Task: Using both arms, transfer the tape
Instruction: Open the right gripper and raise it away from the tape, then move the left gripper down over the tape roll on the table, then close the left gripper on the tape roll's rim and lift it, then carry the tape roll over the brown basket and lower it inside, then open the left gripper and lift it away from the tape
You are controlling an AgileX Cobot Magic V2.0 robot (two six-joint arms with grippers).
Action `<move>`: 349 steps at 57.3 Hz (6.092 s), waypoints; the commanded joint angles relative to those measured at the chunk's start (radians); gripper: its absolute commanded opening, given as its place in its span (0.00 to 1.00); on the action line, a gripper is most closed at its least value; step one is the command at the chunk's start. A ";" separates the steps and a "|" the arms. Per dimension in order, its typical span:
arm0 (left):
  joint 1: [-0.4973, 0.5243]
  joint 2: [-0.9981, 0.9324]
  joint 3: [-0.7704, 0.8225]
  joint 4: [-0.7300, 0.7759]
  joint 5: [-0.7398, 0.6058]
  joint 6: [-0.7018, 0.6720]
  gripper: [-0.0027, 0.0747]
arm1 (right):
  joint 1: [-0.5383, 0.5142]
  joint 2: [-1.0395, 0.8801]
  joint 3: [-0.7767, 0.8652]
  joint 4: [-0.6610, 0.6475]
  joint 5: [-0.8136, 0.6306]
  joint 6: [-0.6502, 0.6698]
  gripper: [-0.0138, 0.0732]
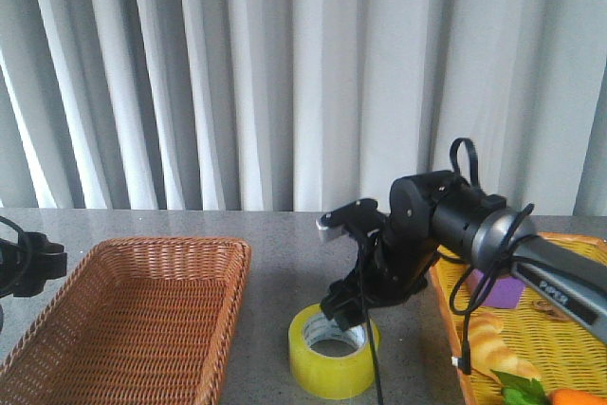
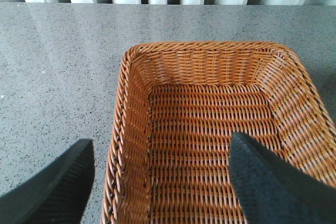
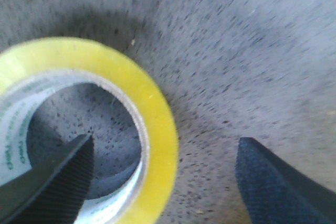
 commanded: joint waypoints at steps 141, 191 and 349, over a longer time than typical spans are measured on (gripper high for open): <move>-0.455 0.913 -1.160 -0.143 0.698 0.117 0.69 | -0.462 -0.643 0.387 -0.069 -0.145 0.207 0.15; -0.450 0.787 -1.160 -0.161 0.607 0.135 0.03 | -0.462 -0.643 0.387 -0.069 -0.145 0.207 0.15; -0.086 0.502 -0.963 -0.120 0.687 0.125 0.60 | -0.462 -0.643 0.387 -0.069 -0.145 0.207 0.15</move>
